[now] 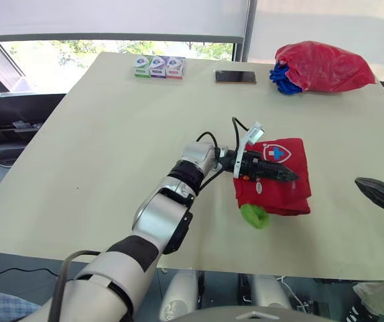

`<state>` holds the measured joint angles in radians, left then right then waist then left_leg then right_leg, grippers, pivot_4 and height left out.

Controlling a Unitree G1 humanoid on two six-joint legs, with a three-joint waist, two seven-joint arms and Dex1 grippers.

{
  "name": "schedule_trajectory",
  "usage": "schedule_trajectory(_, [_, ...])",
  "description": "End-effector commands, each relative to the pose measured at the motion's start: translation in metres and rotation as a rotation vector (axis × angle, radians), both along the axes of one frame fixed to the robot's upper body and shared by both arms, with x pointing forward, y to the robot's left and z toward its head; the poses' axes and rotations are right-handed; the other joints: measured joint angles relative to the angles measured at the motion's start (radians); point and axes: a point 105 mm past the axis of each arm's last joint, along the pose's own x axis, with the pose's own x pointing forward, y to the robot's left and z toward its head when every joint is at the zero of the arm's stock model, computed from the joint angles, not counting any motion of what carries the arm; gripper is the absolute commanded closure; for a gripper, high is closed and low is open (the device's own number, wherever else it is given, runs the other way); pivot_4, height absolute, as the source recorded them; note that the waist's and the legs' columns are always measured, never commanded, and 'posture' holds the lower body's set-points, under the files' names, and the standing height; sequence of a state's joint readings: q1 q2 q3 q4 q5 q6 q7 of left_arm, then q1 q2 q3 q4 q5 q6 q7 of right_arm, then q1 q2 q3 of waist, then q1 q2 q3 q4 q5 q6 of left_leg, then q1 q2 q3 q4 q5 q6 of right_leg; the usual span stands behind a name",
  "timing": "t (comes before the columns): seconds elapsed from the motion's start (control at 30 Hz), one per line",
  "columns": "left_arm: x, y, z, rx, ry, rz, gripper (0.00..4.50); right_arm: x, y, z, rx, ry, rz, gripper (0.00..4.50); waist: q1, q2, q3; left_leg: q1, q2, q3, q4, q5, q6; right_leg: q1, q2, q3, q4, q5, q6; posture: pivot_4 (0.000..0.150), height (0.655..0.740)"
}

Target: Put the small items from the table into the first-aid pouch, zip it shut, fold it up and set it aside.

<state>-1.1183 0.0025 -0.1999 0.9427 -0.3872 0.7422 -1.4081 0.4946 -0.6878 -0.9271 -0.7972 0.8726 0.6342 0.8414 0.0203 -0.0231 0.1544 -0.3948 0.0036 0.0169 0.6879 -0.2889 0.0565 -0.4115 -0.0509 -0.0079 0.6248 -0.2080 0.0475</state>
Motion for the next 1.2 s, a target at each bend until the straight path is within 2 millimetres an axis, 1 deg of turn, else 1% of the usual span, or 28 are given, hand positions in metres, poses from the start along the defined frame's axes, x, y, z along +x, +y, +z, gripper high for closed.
schedule_trajectory(0.03, [0.003, -0.005, 0.001, 0.012, -0.04, 0.022, 0.05, -0.013, -0.013, 0.004, -0.041, -0.021, -0.019, 4.5, -0.001, 0.0, 0.0, 0.0, 0.0, 0.0, 0.0, 0.0, 0.0, 0.0, 0.0, 0.0, 0.0, 0.0, 0.0, 0.15, 0.74])
schedule_trajectory(0.07, [0.003, -0.006, 0.001, 0.014, -0.048, 0.025, 0.0, -0.016, -0.018, 0.002, -0.045, -0.011, -0.027, 3.99, -0.001, 0.0, 0.0, 0.0, 0.0, 0.0, 0.0, 0.0, 0.0, 0.0, 0.0, 0.0, 0.0, 0.0, 0.0, 0.15, 0.74])
schedule_trajectory(0.1, [0.003, -0.007, 0.001, 0.014, -0.052, 0.024, 0.0, -0.018, -0.022, 0.001, -0.05, -0.007, -0.034, 3.64, -0.001, 0.0, 0.0, 0.0, 0.0, 0.0, 0.0, 0.0, 0.0, 0.0, 0.0, 0.0, 0.0, 0.0, 0.0, 0.15, 0.74])
schedule_trajectory(0.13, [0.003, -0.008, 0.001, 0.015, -0.053, 0.023, 0.0, -0.02, -0.024, 0.0, -0.055, -0.006, -0.038, 3.09, -0.001, 0.0, 0.0, 0.0, 0.0, 0.0, 0.0, 0.0, 0.0, 0.0, 0.0, 0.0, 0.0, 0.0, 0.0, 0.15, 0.74])
schedule_trajectory(0.17, [0.002, -0.009, 0.001, 0.018, -0.066, 0.015, 0.0, -0.021, -0.027, -0.001, -0.058, -0.008, -0.042, 2.66, -0.002, 0.0, 0.0, 0.0, 0.0, 0.0, 0.0, 0.0, 0.0, 0.0, 0.0, 0.0, 0.0, 0.0, 0.0, 0.15, 0.74])
schedule_trajectory(0.2, [0.0, -0.011, 0.001, 0.017, -0.075, 0.006, 0.0, -0.022, -0.031, -0.002, -0.052, -0.007, -0.053, 2.11, -0.002, 0.0, 0.0, 0.0, 0.0, 0.0, 0.0, 0.0, 0.0, 0.0, 0.0, 0.0, 0.0, 0.0, 0.0, 0.15, 0.74])
schedule_trajectory(0.23, [-0.002, -0.012, 0.003, 0.014, -0.085, -0.005, 0.0, -0.023, -0.035, -0.004, -0.048, -0.004, -0.061, 1.75, -0.002, 0.0, 0.0, 0.0, 0.0, 0.0, 0.0, 0.0, 0.0, 0.0, 0.0, 0.0, 0.0, 0.0, 0.0, 0.15, 0.74])
schedule_trajectory(0.27, [-0.003, -0.013, 0.003, 0.012, -0.091, -0.012, 0.0, -0.024, -0.038, -0.005, -0.047, -0.002, -0.066, 1.19, -0.002, 0.0, 0.0, 0.0, 0.0, 0.0, 0.0, 0.0, 0.0, 0.0, 0.0, 0.0, 0.0, -0.001, -0.001, 0.15, 0.74])
schedule_trajectory(0.3, [-0.004, -0.014, 0.005, 0.008, -0.099, -0.014, 0.0, -0.025, -0.039, -0.007, -0.048, 0.002, -0.069, 0.8, -0.002, 0.0, 0.0, 0.0, 0.0, 0.0, 0.0, 0.0, 0.0, 0.0, 0.0, 0.0, 0.0, -0.001, -0.001, 0.15, 0.74])
schedule_trajectory(0.33, [-0.004, -0.016, 0.006, 0.005, -0.112, -0.012, 0.0, -0.025, -0.041, -0.009, -0.047, 0.005, -0.071, 0.26, -0.001, 0.0, 0.0, 0.0, 0.0, 0.0, 0.0, 0.0, 0.0, 0.0, 0.0, 0.0, 0.0, -0.001, -0.001, 0.15, 0.74])
schedule_trajectory(0.37, [-0.004, -0.017, 0.008, 0.003, -0.13, -0.015, 0.0, -0.026, -0.042, -0.01, -0.04, 0.006, -0.076, 0.01, -0.001, 0.0, 0.0, 0.0, 0.0, 0.0, 0.0, 0.0, 0.0, 0.0, 0.0, 0.0, 0.0, -0.001, -0.001, 0.15, 0.74])
schedule_trajectory(0.5, [-0.005, -0.021, 0.011, 0.016, -0.255, -0.025, 0.0, -0.029, -0.05, -0.018, -0.016, 0.021, -0.097, 0.01, -0.001, 0.001, 0.0, 0.0, 0.0, 0.0, 0.0, 0.0, 0.0, 0.0, 0.0, 0.0, 0.0, -0.001, -0.001, 0.15, 0.74])
schedule_trajectory(0.6, [-0.004, -0.022, 0.008, 0.044, -0.374, -0.023, 0.0, -0.031, -0.056, -0.024, -0.016, 0.033, -0.109, 0.01, -0.002, 0.001, 0.0, 0.0, 0.0, 0.0, 0.0, 0.0, 0.0, 0.0, 0.0, 0.001, 0.0, -0.001, -0.001, 0.15, 0.74])
schedule_trajectory(0.7, [-0.003, -0.023, 0.004, 0.067, -0.511, -0.026, 0.0, -0.033, -0.058, -0.026, -0.02, 0.038, -0.111, 0.01, -0.002, 0.002, -0.001, 0.0, 0.0, 0.0, -0.001, 0.0, 0.0, 0.0, 0.0, 0.001, 0.0, -0.001, -0.002, 0.15, 0.74])
schedule_trajectory(0.8, [-0.002, -0.029, 0.006, 0.051, -0.626, -0.01, 0.0, -0.034, -0.057, -0.027, -0.017, 0.037, -0.11, 0.01, -0.002, 0.003, -0.001, 0.0, 0.0, 0.0, -0.001, 0.0, 0.0, 0.0, -0.001, 0.001, 0.0, 0.0, -0.002, 0.15, 0.74])
schedule_trajectory(0.87, [-0.001, -0.032, 0.009, 0.032, -0.669, 0.008, 0.0, -0.034, -0.056, -0.029, -0.016, 0.037, -0.111, 0.01, -0.002, 0.003, -0.001, 0.0, 0.0, 0.0, -0.001, 0.0, 0.0, 0.0, -0.001, 0.001, 0.0, -0.001, -0.002, 0.15, 0.74])
schedule_trajectory(0.97, [0.003, -0.037, 0.01, 0.017, -0.687, 0.045, 0.0, -0.034, -0.056, -0.031, -0.018, 0.038, -0.114, 0.01, -0.002, 0.003, -0.001, 0.0, 0.0, 0.0, -0.001, 0.0, 0.0, -0.001, -0.001, 0.001, 0.0, -0.001, -0.002, 0.15, 0.74])
schedule_trajectory(1.13, [0.003, -0.043, 0.009, 0.012, -0.736, 0.048, 0.0, -0.033, -0.056, -0.032, -0.02, 0.035, -0.118, 0.01, -0.002, 0.003, -0.001, 0.0, 0.0, 0.001, -0.001, 0.0, 0.0, -0.001, 0.0, 0.001, -0.001, -0.001, -0.001, 0.15, 0.74])
schedule_trajectory(1.2, [-0.001, -0.047, 0.002, 0.019, -0.763, 0.029, 0.54, -0.032, -0.055, -0.032, -0.019, 0.032, -0.116, 0.0, -0.002, 0.003, -0.001, 0.0, 0.0, 0.001, -0.001, 0.0, 0.0, -0.001, 0.0, 0.001, -0.001, -0.001, -0.001, 0.15, 0.74])
